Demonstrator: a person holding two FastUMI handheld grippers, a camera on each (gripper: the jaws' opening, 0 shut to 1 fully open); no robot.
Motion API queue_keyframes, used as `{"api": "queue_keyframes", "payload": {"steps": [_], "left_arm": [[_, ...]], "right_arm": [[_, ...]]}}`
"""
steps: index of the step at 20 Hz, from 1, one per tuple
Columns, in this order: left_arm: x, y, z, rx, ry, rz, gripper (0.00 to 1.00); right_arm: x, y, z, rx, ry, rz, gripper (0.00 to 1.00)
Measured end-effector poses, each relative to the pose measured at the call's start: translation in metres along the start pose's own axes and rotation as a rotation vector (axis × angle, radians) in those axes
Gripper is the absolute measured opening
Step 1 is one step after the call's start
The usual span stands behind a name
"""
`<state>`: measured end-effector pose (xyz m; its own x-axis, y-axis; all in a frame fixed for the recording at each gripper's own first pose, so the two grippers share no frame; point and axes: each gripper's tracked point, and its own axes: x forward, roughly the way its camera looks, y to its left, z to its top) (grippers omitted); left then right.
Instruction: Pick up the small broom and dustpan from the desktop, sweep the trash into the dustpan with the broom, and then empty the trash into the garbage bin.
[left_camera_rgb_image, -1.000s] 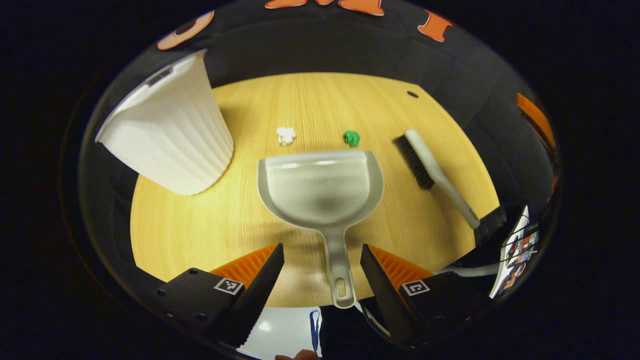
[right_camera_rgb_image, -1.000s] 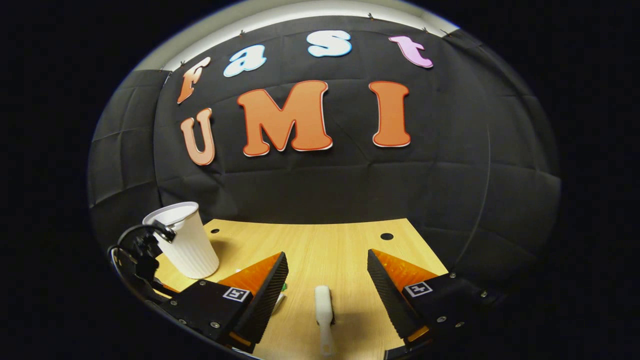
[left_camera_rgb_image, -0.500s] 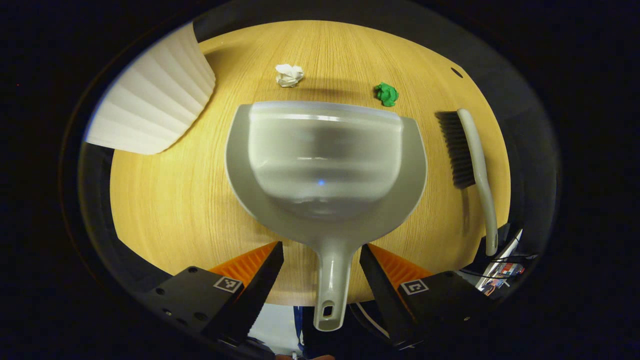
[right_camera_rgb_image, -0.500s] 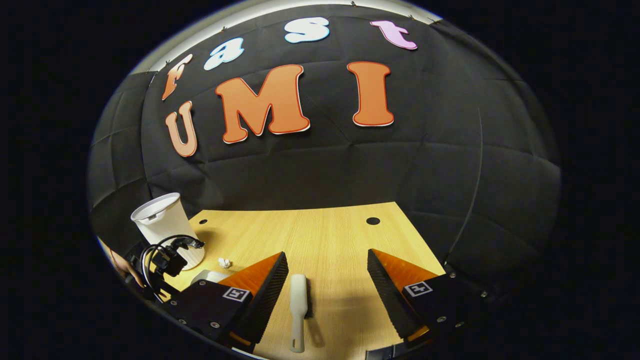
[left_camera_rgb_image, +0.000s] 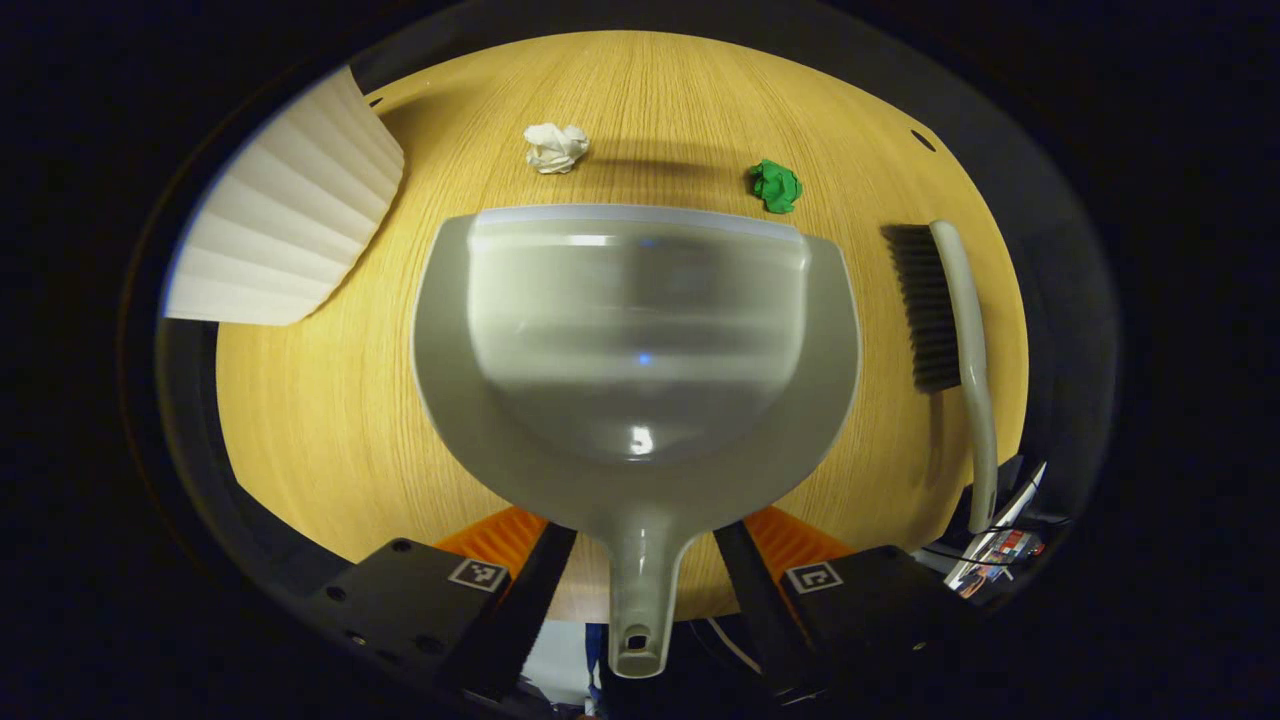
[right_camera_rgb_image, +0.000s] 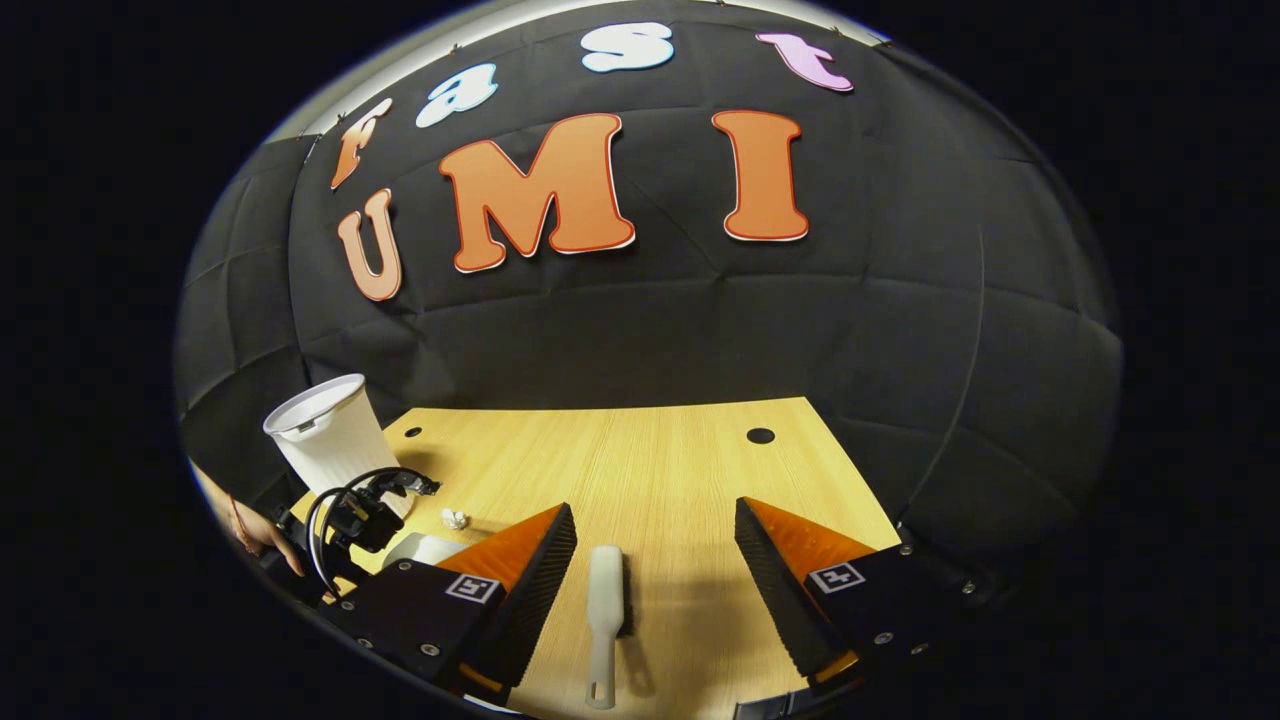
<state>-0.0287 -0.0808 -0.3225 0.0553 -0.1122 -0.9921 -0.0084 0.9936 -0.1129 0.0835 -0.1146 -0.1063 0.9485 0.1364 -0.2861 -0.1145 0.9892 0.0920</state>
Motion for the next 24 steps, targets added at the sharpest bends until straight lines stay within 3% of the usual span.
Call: {"api": "queue_keyframes", "payload": {"steps": [1, 2, 5, 7, 12, 16, 24], "left_arm": [[0.000, 0.002, -0.001, -0.008, 0.007, 0.017, 0.78], [0.000, 0.004, -0.001, 0.000, 0.016, 0.025, 0.63], [-0.001, 0.004, 0.000, 0.021, 0.005, 0.013, 0.48], [0.000, 0.006, 0.003, 0.033, -0.029, 0.007, 0.37], [0.004, 0.013, 0.011, 0.099, -0.133, 0.011, 0.31], [0.000, 0.014, 0.009, 0.108, -0.190, -0.027, 0.29], [-0.012, 0.040, 0.002, 0.165, -0.255, -0.025, 0.29]], "right_arm": [[0.001, 0.000, 0.001, -0.010, -0.003, -0.005, 0.96], [0.001, 0.000, 0.001, -0.014, -0.003, -0.007, 0.96], [0.003, 0.008, -0.006, 0.021, 0.033, 0.027, 0.96], [0.008, 0.016, -0.027, 0.039, 0.115, 0.065, 0.96], [0.007, 0.028, -0.120, 0.062, 0.493, 0.147, 0.96], [0.007, 0.016, -0.193, -0.063, 0.768, 0.114, 0.97], [0.022, 0.025, -0.226, -0.120, 0.982, 0.115, 0.97]]}}
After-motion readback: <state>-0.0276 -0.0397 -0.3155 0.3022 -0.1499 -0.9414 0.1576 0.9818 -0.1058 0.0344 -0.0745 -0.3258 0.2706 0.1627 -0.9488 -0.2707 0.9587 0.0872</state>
